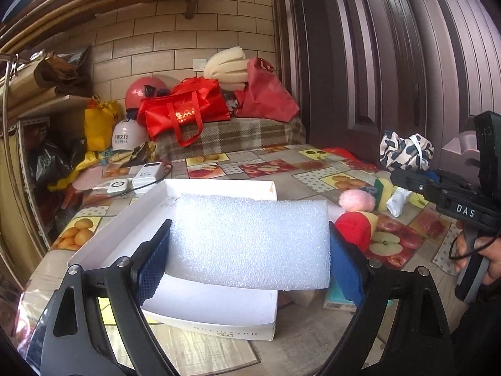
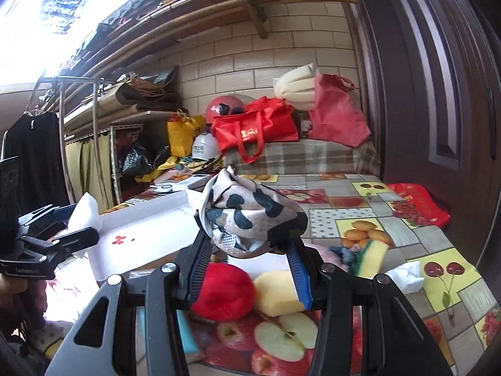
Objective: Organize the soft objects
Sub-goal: 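Carry the scrunchie into the white box and open the right gripper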
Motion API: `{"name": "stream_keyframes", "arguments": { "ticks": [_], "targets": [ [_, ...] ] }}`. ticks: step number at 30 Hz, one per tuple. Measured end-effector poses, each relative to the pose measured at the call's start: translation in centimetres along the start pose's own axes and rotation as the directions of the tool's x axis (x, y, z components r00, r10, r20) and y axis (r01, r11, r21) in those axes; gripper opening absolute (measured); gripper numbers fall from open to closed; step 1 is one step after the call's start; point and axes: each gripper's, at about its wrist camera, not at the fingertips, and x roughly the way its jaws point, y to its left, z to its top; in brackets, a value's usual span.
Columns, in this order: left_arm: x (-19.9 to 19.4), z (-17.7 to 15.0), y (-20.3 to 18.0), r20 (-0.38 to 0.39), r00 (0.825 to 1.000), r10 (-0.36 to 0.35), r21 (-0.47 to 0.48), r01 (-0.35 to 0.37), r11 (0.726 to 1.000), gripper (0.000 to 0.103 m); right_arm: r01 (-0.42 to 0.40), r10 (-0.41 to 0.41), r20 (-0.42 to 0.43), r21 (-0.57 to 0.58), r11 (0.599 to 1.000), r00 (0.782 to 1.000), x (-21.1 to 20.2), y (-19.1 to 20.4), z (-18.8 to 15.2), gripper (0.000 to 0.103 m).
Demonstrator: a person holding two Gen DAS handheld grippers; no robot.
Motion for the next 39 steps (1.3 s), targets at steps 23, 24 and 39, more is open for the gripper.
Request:
{"name": "stream_keyframes", "arguments": {
  "ticks": [23, 24, 39],
  "targets": [
    [5.5, -0.5, 8.4, -0.106, 0.966, 0.237, -0.158, -0.252, 0.955, 0.091, -0.270, 0.272, -0.105, 0.032, 0.962, 0.957, 7.4, 11.2, 0.0, 0.047],
    [5.6, -0.4, 8.7, -0.102, 0.964, 0.244, -0.162, -0.258, 0.952, 0.091, -0.260, 0.263, -0.110, 0.043, 0.965, 0.958, 7.9, 11.1, 0.1, 0.047],
    [9.2, 0.7, 9.8, -0.090, 0.939, 0.331, -0.156, -0.342, 0.927, 0.091, -0.032, 0.036, -0.090, 0.036, 0.999, 0.995, 14.0, 9.1, 0.8, 0.047]
  ]
}}
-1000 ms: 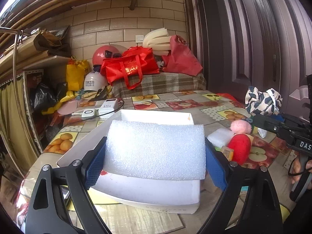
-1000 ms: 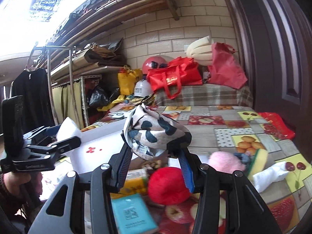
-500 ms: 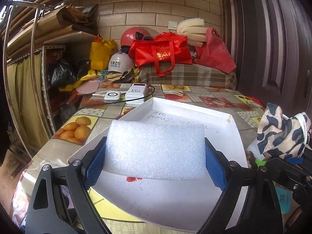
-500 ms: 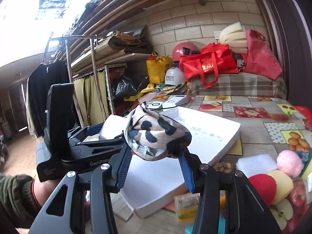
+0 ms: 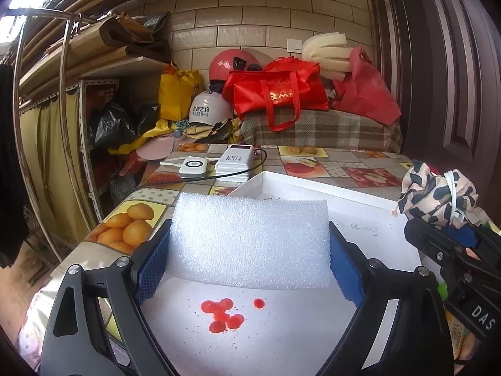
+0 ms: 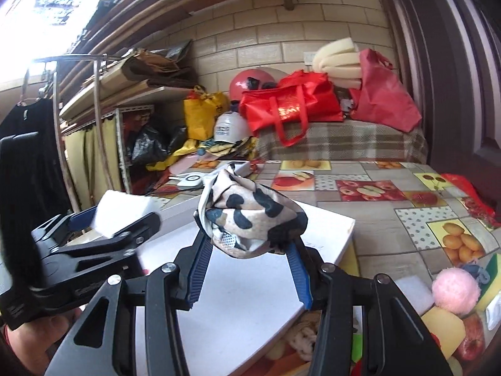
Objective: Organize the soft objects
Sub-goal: 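Carry the scrunchie into the white box and open the right gripper, then grasp the yellow tissue pack with the left gripper while the right gripper grasps the white sock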
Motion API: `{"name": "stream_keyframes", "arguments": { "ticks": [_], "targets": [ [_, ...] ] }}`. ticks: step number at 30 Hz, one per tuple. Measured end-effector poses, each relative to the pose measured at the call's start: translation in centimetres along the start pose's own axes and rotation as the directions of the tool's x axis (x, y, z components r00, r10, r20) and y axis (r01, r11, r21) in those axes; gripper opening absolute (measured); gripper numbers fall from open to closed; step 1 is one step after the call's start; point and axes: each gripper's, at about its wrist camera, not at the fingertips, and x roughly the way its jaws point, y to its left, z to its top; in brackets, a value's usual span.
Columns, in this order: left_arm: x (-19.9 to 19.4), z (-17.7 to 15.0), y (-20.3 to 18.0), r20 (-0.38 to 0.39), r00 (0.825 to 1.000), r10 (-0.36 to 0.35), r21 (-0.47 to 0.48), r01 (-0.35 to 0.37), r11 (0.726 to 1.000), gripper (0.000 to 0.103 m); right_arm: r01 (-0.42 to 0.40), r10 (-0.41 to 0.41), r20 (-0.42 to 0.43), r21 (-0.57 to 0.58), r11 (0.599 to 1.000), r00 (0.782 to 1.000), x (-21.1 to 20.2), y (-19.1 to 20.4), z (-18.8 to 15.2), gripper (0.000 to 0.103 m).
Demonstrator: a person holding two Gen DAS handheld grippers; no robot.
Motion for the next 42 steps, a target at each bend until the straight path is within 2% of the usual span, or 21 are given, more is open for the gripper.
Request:
{"name": "stream_keyframes", "arguments": {
  "ticks": [3, 9, 16, 17, 19, 20, 25, 28, 29, 42],
  "targets": [
    [0.1, 0.0, 0.1, -0.001, 1.000, -0.002, -0.004, 0.002, 1.000, 0.091, -0.001, 0.001, -0.009, 0.024, 1.000, 1.000, 0.1, -0.5, 0.0, 0.047],
    [-0.5, 0.0, 0.0, 0.021, 1.000, 0.009, 0.007, -0.009, 1.000, 0.092, -0.030, 0.033, 0.029, -0.081, 0.996, 0.999, -1.0, 2.1, 0.0, 0.049],
    [-0.6, -0.1, -0.1, 0.027, 0.999, 0.026, 0.008, -0.026, 1.000, 0.092, -0.017, 0.017, 0.000, -0.043, 0.999, 1.000, -0.2, 1.5, 0.4, 0.050],
    [-0.6, -0.1, -0.1, 0.025, 0.999, 0.033, 0.005, -0.033, 0.999, 0.092, -0.016, 0.016, -0.007, -0.042, 0.999, 1.000, 0.0, 1.5, 0.4, 0.052],
    [-0.6, -0.1, 0.0, 0.024, 0.998, 0.061, -0.003, -0.061, 0.998, 0.092, -0.016, 0.016, -0.015, -0.049, 0.999, 1.000, 0.1, 1.6, 0.3, 0.070],
    [-0.7, -0.1, 0.1, 0.026, 0.997, 0.078, -0.009, -0.078, 0.997, 0.092, -0.008, 0.008, -0.010, -0.054, 0.998, 1.000, 0.0, 1.7, 0.4, 0.085],
    [-0.7, -0.1, 0.5, 0.028, 0.997, 0.075, -0.026, -0.074, 0.997, 0.097, -0.002, 0.003, 0.007, -0.061, 0.998, 1.000, -0.4, 1.8, 0.3, 0.088],
    [-0.9, -0.1, 0.8, 0.034, 0.996, 0.077, -0.038, -0.076, 0.996, 0.101, 0.005, -0.004, 0.011, -0.046, 0.999, 1.000, -0.5, 1.4, 0.3, 0.095],
    [-1.0, -0.1, 0.8, 0.039, 0.996, 0.077, -0.038, -0.076, 0.996, 0.101, 0.005, -0.004, 0.012, -0.041, 0.999, 1.000, -0.5, 1.3, 0.3, 0.103],
    [-1.4, 0.0, 0.7, 0.060, 0.995, 0.079, -0.039, -0.077, 0.996, 0.101, -0.011, 0.012, 0.018, -0.068, 0.998, 1.000, -1.8, 1.9, -0.1, 0.103]
  ]
}}
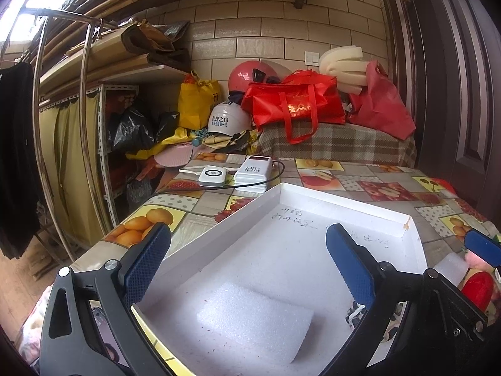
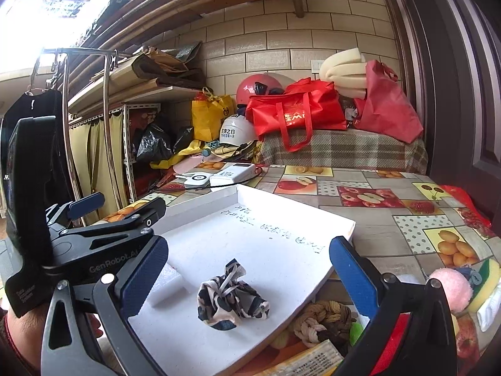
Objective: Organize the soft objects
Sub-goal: 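Grasp the yellow tissue pack with the left gripper while the right gripper grasps the white sock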
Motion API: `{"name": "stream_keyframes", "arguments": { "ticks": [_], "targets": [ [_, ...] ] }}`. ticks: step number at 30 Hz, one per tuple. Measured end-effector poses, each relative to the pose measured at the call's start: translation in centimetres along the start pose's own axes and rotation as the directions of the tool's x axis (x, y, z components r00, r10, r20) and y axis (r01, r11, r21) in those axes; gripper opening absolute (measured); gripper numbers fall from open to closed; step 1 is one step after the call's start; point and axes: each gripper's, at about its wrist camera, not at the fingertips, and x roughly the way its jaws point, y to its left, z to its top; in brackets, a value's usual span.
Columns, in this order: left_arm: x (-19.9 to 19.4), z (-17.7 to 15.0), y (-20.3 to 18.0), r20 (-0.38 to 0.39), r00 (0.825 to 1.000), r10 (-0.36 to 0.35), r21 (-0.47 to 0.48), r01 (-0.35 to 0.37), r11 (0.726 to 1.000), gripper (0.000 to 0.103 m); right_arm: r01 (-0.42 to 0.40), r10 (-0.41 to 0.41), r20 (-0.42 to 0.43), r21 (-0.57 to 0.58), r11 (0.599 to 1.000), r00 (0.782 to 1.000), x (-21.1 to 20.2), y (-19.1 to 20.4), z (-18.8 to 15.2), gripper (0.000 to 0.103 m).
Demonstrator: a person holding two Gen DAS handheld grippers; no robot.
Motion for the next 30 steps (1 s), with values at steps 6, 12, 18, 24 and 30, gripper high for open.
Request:
{"name": "stream_keyframes", "arguments": {
  "ticks": [6, 12, 18, 24, 30],
  "targets": [
    [-0.4, -0.1, 0.0, 0.002, 1.000, -0.026, -0.002, 0.026, 1.000, 0.101, -0.020, 0.020, -0.025, -0.003, 1.000, 0.999, -0.8, -0.1, -0.5, 0.103],
    [-1.8, -0.6, -0.5, 0.000, 0.998, -0.061, 0.006, 0.061, 0.998, 0.101, -0.042, 0.042, -0.023, -0.005, 0.999, 0.999, -3.1, -1.0, -0.9, 0.103],
    [-3.3, -1.1, -2.5, -0.020, 0.990, -0.142, 0.057, 0.143, 0.988, 0.101, 0.044, -0.046, 0.063, 0.034, 0.998, 0.997, -6.7, -5.3, -0.8, 0.103],
    [-4.8, -1.6, -4.9, -0.047, 0.955, -0.291, 0.105, 0.295, 0.950, 0.101, 0.154, -0.155, -0.004, 0.154, 0.976, 0.988, -8.9, -11.7, -1.7, 0.103],
    [-5.4, -2.2, -7.9, -0.175, 0.842, -0.510, 0.129, 0.533, 0.836, 0.100, 0.207, -0.212, -0.028, 0.370, 0.906, 0.977, -11.4, -17.9, -3.4, 0.103]
  ]
}}
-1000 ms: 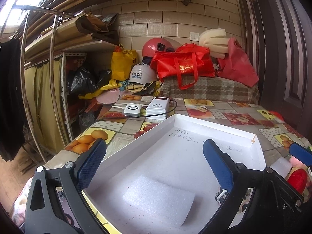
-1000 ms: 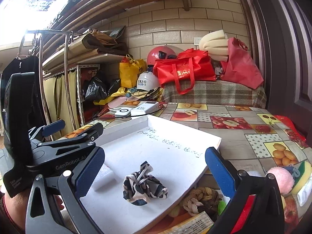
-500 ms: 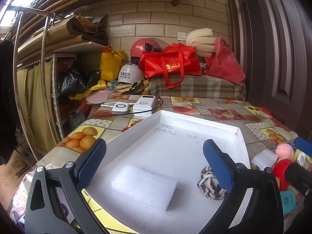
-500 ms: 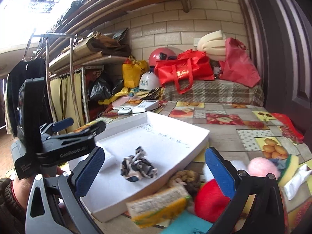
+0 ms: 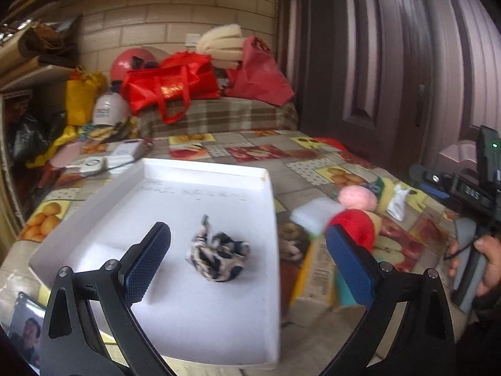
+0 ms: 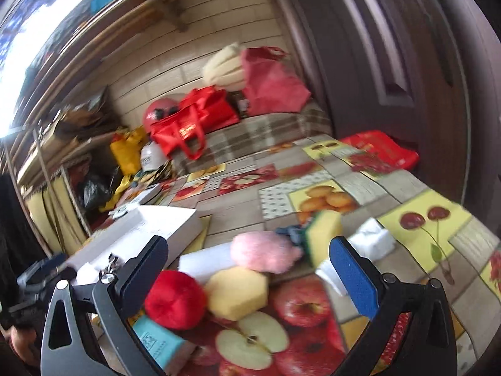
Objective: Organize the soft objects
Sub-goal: 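Grasp the yellow tissue pack with the left gripper while the right gripper grasps the white sock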
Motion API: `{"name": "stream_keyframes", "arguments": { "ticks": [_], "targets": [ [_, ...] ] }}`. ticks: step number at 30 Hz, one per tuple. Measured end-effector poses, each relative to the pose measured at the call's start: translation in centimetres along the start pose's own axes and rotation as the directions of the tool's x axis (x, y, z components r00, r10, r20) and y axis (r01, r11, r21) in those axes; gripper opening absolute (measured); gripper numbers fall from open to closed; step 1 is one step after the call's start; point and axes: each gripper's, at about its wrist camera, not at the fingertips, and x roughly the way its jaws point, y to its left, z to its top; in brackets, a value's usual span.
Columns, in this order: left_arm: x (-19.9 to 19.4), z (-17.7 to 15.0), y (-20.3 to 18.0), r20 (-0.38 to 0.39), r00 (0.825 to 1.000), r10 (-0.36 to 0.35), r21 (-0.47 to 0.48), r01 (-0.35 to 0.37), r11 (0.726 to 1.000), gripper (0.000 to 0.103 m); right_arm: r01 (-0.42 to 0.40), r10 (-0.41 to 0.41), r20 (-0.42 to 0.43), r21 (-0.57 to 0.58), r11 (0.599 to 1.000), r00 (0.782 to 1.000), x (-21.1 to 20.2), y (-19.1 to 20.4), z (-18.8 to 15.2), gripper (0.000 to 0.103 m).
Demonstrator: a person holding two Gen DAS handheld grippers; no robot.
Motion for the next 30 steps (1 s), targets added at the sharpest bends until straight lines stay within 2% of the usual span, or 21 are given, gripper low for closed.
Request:
{"name": "stream_keyframes", "arguments": {
  "ticks": [3, 7, 12, 14, 15, 17, 21, 22, 24, 26, 30],
  "targets": [
    [0.6, 0.0, -1.6, -0.052, 0.998, -0.044, 0.048, 0.047, 0.998, 0.100, -0.008, 0.008, -0.003, 0.057, 0.998, 1.000, -0.1, -1.0, -0.1, 0.103],
    [1.1, -0.2, -4.0, -0.096, 0.994, -0.050, 0.142, 0.063, 0.988, 0.091, -0.036, 0.037, -0.015, 0.037, 0.999, 0.999, 0.0, -0.4, 0.0, 0.103],
    [2.1, -1.2, -6.4, -0.167, 0.986, -0.007, 0.280, 0.054, 0.958, 0.074, -0.020, 0.021, -0.029, 0.066, 0.998, 0.999, 0.0, -1.8, 0.1, 0.103],
    [2.8, -1.6, -7.1, -0.199, 0.980, 0.013, 0.325, 0.054, 0.944, 0.058, 0.020, -0.018, -0.023, 0.087, 0.996, 1.000, -0.3, -3.1, 0.4, 0.103],
    [3.1, -1.8, -7.2, -0.212, 0.977, 0.015, 0.334, 0.058, 0.941, 0.055, 0.040, -0.038, -0.017, 0.099, 0.994, 0.999, -0.5, -3.9, 0.5, 0.103],
    [3.5, -1.9, -7.4, -0.234, 0.972, 0.011, 0.343, 0.071, 0.936, 0.048, 0.086, -0.086, -0.006, 0.136, 0.987, 0.996, -1.0, -5.7, 0.8, 0.103],
    [3.2, -1.8, -7.7, -0.262, 0.960, -0.103, 0.279, 0.177, 0.944, 0.047, 0.124, -0.125, -0.007, 0.223, 0.967, 0.992, -1.7, -8.4, 0.9, 0.103],
    [3.2, -1.8, -8.0, -0.264, 0.959, -0.105, 0.281, 0.180, 0.943, 0.047, 0.123, -0.124, -0.010, 0.238, 0.964, 0.992, -1.8, -8.7, 0.8, 0.103],
    [3.3, -1.9, -8.3, -0.267, 0.961, -0.066, 0.295, 0.147, 0.944, 0.047, 0.121, -0.120, -0.018, 0.248, 0.961, 0.993, -1.7, -8.9, 0.8, 0.103],
    [3.7, -1.8, -7.7, -0.274, 0.961, -0.034, 0.270, 0.111, 0.956, 0.047, 0.121, -0.118, -0.026, 0.237, 0.964, 0.993, -1.6, -8.7, 0.9, 0.103],
    [4.6, -1.8, -6.9, -0.313, 0.950, -0.018, 0.228, 0.094, 0.969, 0.047, 0.174, -0.163, -0.067, 0.198, 0.965, 0.984, -1.1, -8.5, 1.2, 0.103]
  ]
}}
